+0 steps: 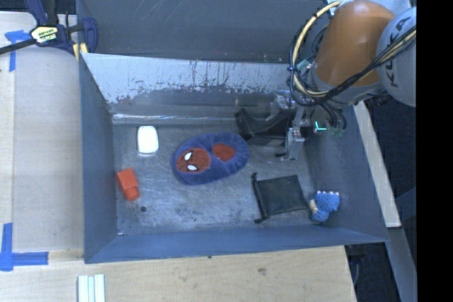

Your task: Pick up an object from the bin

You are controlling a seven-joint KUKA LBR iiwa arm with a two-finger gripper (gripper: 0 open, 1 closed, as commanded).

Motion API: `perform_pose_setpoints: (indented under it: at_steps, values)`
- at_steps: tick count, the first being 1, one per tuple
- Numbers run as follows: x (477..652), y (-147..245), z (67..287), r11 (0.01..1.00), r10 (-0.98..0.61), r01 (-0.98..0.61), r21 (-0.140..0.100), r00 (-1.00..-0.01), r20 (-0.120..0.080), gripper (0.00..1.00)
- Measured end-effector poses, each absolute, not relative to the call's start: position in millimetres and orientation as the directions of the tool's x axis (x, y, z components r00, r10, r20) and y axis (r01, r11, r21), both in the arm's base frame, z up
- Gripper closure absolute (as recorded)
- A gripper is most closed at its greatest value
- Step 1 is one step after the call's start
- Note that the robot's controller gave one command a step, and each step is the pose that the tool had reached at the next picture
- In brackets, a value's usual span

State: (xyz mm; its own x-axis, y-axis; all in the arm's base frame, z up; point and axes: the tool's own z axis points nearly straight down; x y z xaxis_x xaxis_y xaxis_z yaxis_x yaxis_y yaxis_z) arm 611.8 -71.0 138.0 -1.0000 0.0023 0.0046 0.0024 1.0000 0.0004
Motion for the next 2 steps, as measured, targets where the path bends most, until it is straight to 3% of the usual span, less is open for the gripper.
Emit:
perform_pose_setpoints:
  at_steps: [1, 2]
  values:
    - [624.9, -65.0, 66.8, 0.991, -0.133, -0.133, 0.001, -0.991, 0.004, 0.0]
    - [627.8, -64.8, 71.6, 0.991, -0.133, -0.133, 0.0, -0.991, -0.005, 1.0]
